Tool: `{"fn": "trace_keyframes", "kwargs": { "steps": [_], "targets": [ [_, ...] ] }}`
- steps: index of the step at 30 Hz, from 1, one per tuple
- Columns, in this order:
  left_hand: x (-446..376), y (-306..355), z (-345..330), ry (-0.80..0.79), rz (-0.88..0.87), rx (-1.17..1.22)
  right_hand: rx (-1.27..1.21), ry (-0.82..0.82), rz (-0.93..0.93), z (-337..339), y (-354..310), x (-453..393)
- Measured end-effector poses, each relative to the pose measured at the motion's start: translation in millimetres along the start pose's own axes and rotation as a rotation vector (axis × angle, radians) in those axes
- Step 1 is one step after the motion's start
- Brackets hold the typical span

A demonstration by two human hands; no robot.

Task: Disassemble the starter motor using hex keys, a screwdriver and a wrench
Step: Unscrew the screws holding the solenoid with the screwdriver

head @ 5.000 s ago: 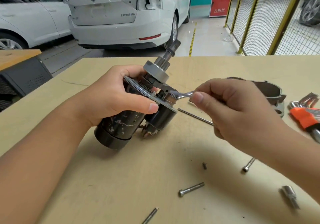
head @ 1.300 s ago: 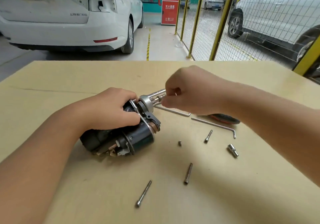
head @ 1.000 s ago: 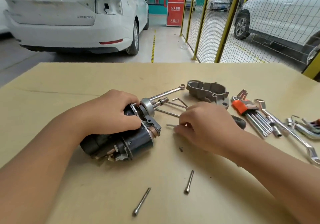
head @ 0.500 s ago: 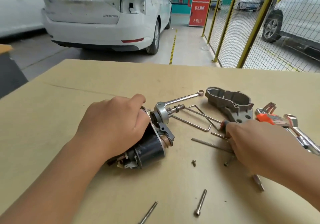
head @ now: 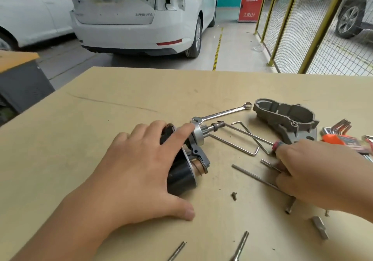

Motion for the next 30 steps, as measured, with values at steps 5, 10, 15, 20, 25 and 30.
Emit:
{"fn": "trace_keyframes", "kwargs": {
  "steps": [5, 10, 15, 20, 25, 30],
  "targets": [
    [-4.4, -10.4, 4.4, 0.083, -0.058, 0.086, 0.023, 0.038, -0.074, -0.3, 11.6, 0.6],
    [-21.4, -41.3, 24.0, -0.031, -0.085, 0.535, -0.011, 0.152, -0.117, 3.8, 13.3, 0.3],
    [-41.1, -68.4, 37.5, -0.094, -0.165, 0.917, -0.204, 0.443, -0.086, -5.9, 20.0, 2.1],
    [-43.2, -77.4, 35.6, 0.065, -0.237, 0.841, -0.309, 0.530, -0.096, -18.4, 47.7, -9.5],
    [-36.7, -62.2, 28.8, 0.156, -0.388, 0.511, -0.156, 0.312, -0.172, -35.2, 66.2, -23.9],
    [-33.2, -50.6, 26.1, 0.133, -0.422, 0.209, -0.160, 0.233, -0.220, -30.2, 63.4, -21.1]
  ]
}}
Point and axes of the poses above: each hand's wrist, its own x-axis away from the middle knuckle, its own z-axis out of the back of the hand, y = z × x, the point moved 1 cm from there along -x, towards the middle knuckle, and after that the axes turned 12 degrees about -z, right-handed, at the moved point
